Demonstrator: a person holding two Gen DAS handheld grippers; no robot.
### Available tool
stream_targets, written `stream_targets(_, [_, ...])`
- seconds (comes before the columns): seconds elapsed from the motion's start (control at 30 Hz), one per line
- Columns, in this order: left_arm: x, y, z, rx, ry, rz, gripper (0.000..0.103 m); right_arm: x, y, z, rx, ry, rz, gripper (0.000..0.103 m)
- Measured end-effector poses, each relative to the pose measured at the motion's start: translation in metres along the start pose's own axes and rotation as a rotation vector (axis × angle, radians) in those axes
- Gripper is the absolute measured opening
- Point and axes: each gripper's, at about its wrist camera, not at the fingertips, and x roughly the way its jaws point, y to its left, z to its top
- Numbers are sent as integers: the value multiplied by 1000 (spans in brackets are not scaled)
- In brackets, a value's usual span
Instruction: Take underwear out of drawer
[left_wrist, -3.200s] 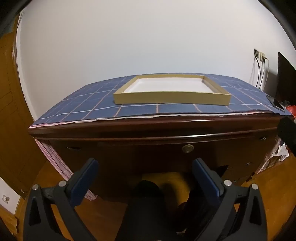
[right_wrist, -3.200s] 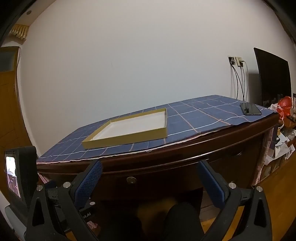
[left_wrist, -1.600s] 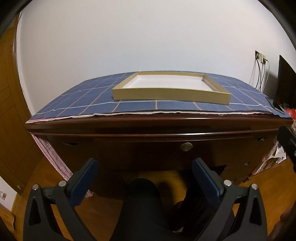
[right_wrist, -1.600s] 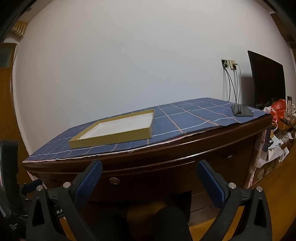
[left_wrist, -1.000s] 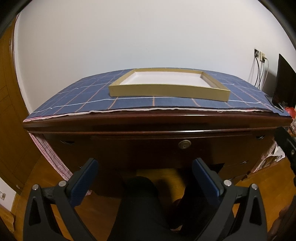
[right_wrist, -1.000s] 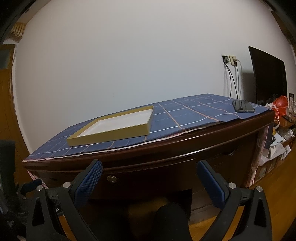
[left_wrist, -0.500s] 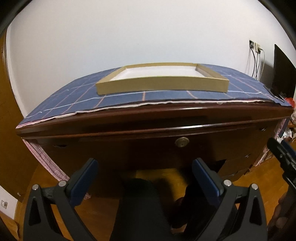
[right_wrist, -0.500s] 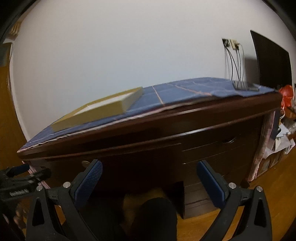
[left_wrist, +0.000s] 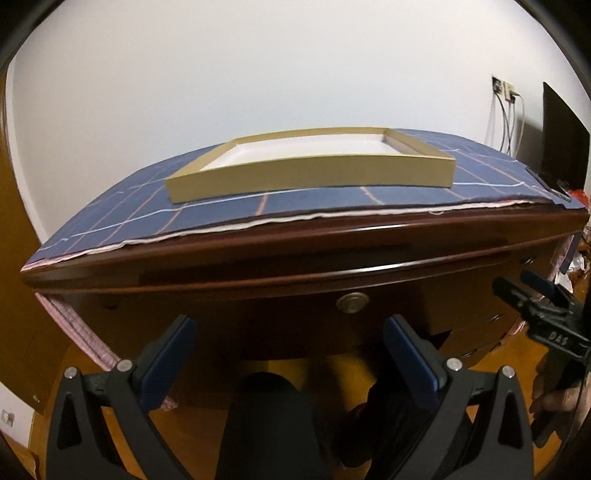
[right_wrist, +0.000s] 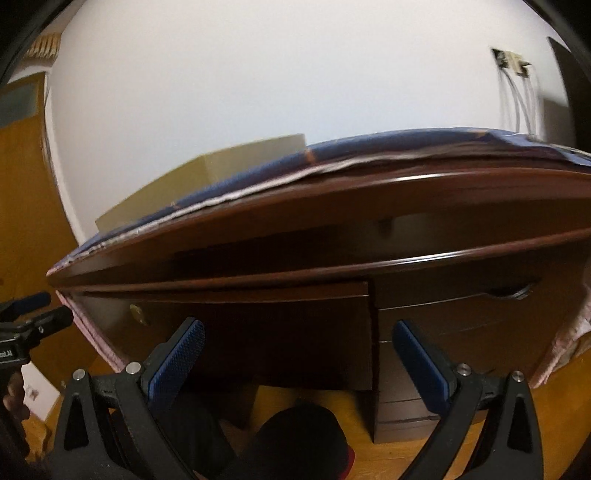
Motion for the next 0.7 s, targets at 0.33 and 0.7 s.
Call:
stream_targets(0.33, [32, -6, -4, -31, 16, -34, 103, 16, 2, 5, -36, 13, 18, 102])
stream_targets(0.7, [32, 7, 0, -55, 16, -8, 103, 17, -11, 13, -20, 22, 38, 102])
